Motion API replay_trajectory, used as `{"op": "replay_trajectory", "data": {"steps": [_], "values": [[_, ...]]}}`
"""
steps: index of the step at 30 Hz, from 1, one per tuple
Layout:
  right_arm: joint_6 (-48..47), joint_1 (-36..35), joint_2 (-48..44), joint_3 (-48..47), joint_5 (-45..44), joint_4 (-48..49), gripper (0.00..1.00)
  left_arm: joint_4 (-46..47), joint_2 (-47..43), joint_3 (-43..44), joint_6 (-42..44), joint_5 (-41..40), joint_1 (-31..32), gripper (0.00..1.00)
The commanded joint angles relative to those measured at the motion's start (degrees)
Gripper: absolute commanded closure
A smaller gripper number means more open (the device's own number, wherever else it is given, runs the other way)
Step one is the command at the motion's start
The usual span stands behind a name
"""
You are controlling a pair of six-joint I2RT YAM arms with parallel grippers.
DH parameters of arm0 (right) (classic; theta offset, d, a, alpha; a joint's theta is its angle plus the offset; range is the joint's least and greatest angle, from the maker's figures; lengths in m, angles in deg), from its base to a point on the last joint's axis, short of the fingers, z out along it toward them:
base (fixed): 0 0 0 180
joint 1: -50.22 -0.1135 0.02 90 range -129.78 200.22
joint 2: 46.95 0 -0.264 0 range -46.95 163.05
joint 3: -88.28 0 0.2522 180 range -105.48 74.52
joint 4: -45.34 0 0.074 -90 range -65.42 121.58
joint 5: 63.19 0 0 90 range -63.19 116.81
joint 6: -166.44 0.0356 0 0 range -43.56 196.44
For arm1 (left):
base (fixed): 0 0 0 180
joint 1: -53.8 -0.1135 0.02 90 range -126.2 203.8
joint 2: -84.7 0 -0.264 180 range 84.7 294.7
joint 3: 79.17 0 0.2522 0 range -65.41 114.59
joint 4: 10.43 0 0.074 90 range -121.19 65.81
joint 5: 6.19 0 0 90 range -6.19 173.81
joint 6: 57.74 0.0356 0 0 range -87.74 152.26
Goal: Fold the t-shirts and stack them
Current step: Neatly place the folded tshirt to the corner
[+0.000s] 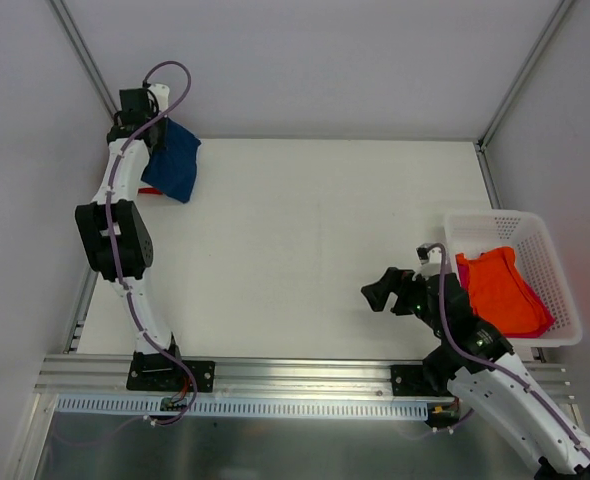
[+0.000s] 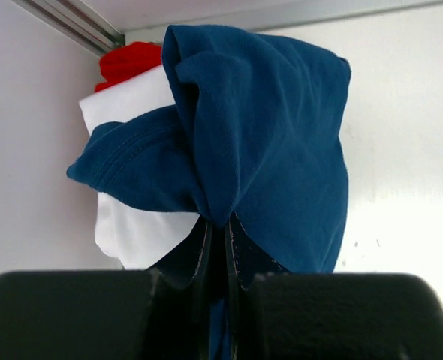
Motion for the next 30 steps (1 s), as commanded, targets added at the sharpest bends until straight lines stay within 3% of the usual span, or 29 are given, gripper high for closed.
{"op": "replay_trajectory", "data": {"steps": [1, 11, 19, 27, 30], "values": [[0.08, -0.24, 1.45, 1.55, 1.49, 5.88, 0.0, 1.02, 2.79, 7.35, -1.29, 5.78, -2.1, 1.0], [0.52, -0.24, 8.66, 4.81, 2.36, 12.73, 0.0, 0.06, 10.0, 22.29, -4.81, 9.83, -6.85, 1.0], [0.43, -0.16, 19.02, 4.99, 5.0, 19.85, 0.01, 0.14, 9.65, 21.96, -10.18, 14.33, -14.05, 1.0], [0.17, -0.16, 21.23, 4.81, 5.27, 21.09, 0.01, 0.32, 12.63, 20.03, -10.7, 15.99, -16.08, 1.0], [0.25, -0.16, 21.06, 4.99, 5.0, 21.0, 0.01, 0.32, 15.0, 19.23, -11.49, 17.57, -16.96, 0.84]]}}
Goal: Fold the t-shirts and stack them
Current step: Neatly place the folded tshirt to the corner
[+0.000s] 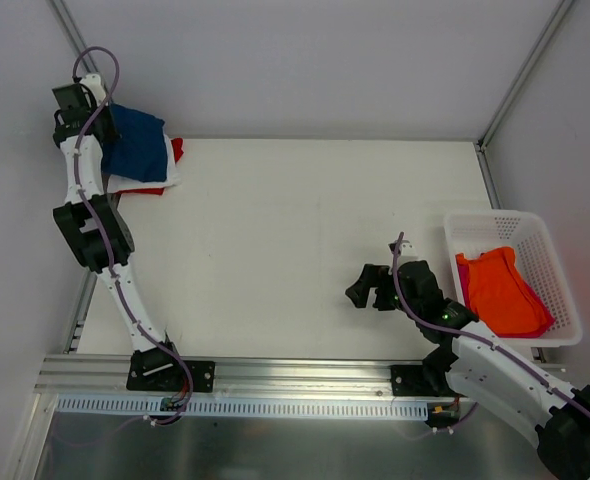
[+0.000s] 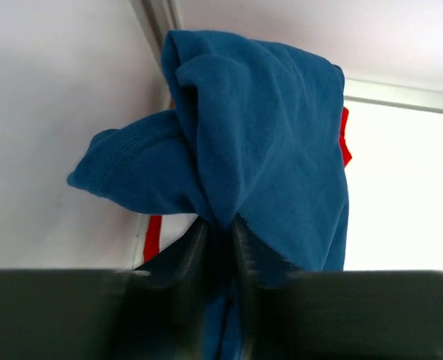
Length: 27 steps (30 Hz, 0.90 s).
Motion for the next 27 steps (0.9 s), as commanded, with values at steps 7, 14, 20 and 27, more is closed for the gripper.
{"op": "replay_trajectory", "data": {"steps": [7, 14, 20, 27], "values": [[0.32, -0.07, 0.01, 0.42, 0.19, 2.75, 0.01, 1.98, 8.04, -1.01, -3.81, 4.6, -1.55, 0.05], [0.41, 0.19, 1.15, 0.42, -0.16, 2.84, 0.0, 2.07, 11.03, -0.49, -5.04, -0.33, -3.4, 0.02], [0.5, 0.19, 2.47, 0.42, 0.54, 3.8, 0.0, 2.07, 10.25, 0.57, -6.62, -1.03, -5.33, 0.01], [1.46, 0.28, 1.86, 2.09, 1.16, 5.03, 0.01, 4.17, 6.82, 1.1, -14.08, 12.49, -7.97, 0.01]]}}
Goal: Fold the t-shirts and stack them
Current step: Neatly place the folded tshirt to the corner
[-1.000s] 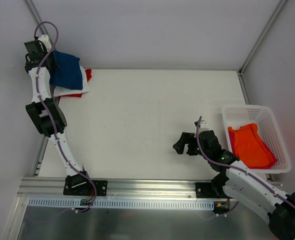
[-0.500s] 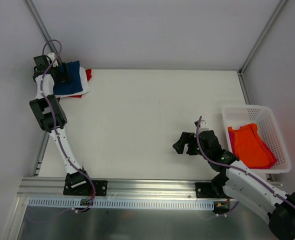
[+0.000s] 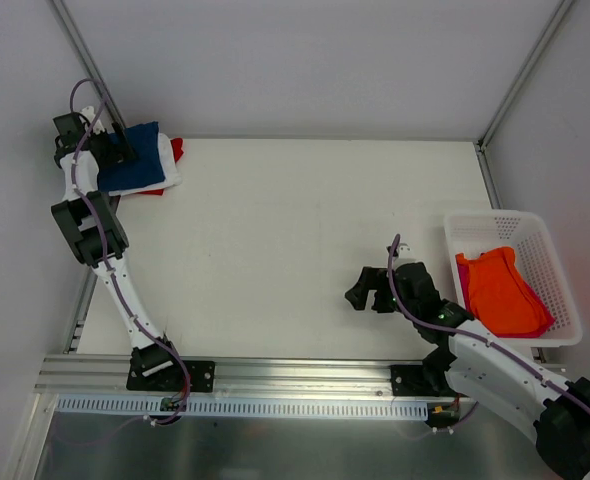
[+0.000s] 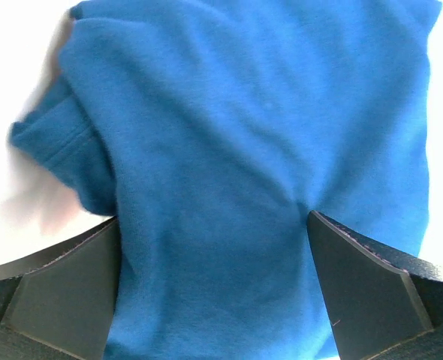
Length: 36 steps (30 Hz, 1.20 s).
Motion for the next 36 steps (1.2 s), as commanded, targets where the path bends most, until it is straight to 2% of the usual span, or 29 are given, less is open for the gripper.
{"op": "replay_trajectory", "data": {"steps": [1, 4, 7, 14, 17, 18, 23, 31, 36], "values": [[1.29, 0.17, -0.48, 1.04, 1.38, 2.74, 0.0, 3.1, -5.03, 1.73, -8.07, 9.58, -3.64, 0.01], [1.9, 0.17, -0.57, 1.66, 2.08, 4.67, 0.0, 6.08, -6.43, 0.42, -11.52, 15.65, -4.35, 0.01], [2.34, 0.17, -1.09, 2.01, 2.34, 4.76, 0.01, 10.82, -9.06, -4.48, -14.24, 20.32, -4.35, 0.01], [2.61, 0.08, -4.61, 2.45, 2.08, 3.44, 0.0, 18.75, -13.99, -10.13, -20.57, 25.26, -4.0, 0.01], [2.7, 0.08, -6.54, 2.45, 1.99, 0.9, 0.01, 19.55, -17.06, -12.67, -17.52, 19.49, -3.12, 0.01], [2.78, 0.08, -7.15, 2.54, 1.99, -0.06, 0.0, 18.94, -18.2, -13.55, -16.54, 13.02, -3.03, 0.01], [2.96, 0.08, -12.43, 3.24, 0.85, -3.23, 0.0, 18.84, -22.61, -18.39, -13.28, 5.24, -3.03, 0.01], [3.05, 0.08, -16.65, 3.15, 1.2, -6.92, 0.0, 19.9, -26.12, -22.17, -15.12, 8.03, -2.77, 0.01], [3.75, 0.08, -21.31, 3.06, 0.85, -9.3, 0.0, 22.18, -31.04, -28.05, -15.74, 9.09, 0.74, 0.01]]}}
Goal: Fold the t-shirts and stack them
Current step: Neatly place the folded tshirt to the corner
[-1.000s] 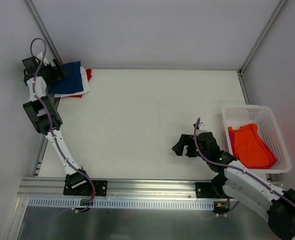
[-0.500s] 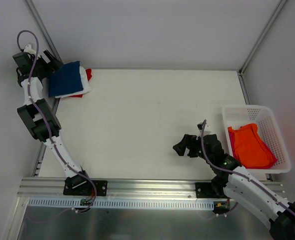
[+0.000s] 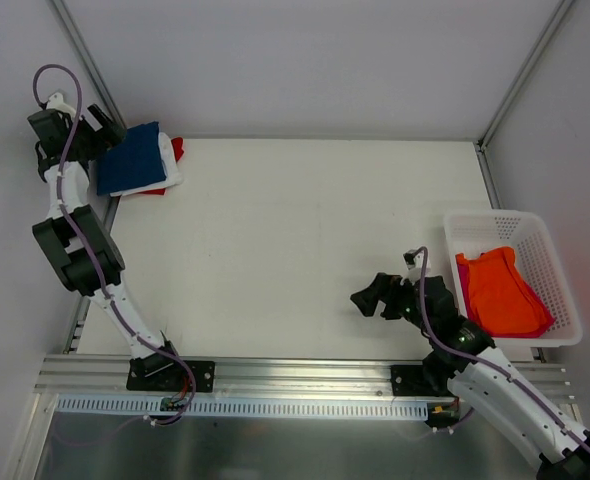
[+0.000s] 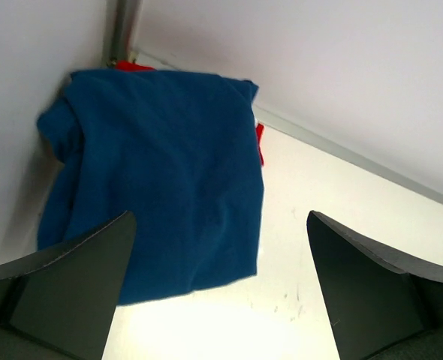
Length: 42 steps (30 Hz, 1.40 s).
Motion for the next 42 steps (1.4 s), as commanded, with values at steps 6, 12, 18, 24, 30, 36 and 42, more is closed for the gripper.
{"op": "replay_trajectory", "data": {"steps": [6, 12, 18, 24, 30, 36, 42], "values": [[1.52, -0.2, -2.01, -1.9, -0.29, -1.59, 0.01, -0.11, -18.75, -10.77, 8.28, -12.05, 17.81, 0.01], [2.14, -1.25, -1.66, -4.54, -0.99, -2.55, 0.01, -23.7, -30.98, -11.2, 7.71, -39.65, 28.92, 0.01], [-0.93, -1.69, 5.53, -11.56, -5.37, -8.76, 0.0, -26.23, -52.16, -32.35, 7.17, -46.05, 40.0, 0.01], [-7.87, -2.05, 20.04, -32.12, -14.06, -26.77, 0.01, -27.02, -67.99, -46.36, 5.21, -36.35, 40.27, 0.01], [-11.13, -2.66, 21.2, -42.25, -20.76, -32.87, 0.01, -28.6, -74.77, -45.49, 10.76, -47.94, 40.36, 0.01], [-12.53, -2.75, 20.32, -41.72, -21.99, -34.19, 0.01, -28.6, -77.93, -47.68, 8.74, -51.2, 40.36, 0.01], [-14.03, -2.75, 16.46, -41.63, -23.23, -33.67, 0.01, -28.6, -79.78, -50.06, 8.21, -47.86, 40.36, 0.01]]}}
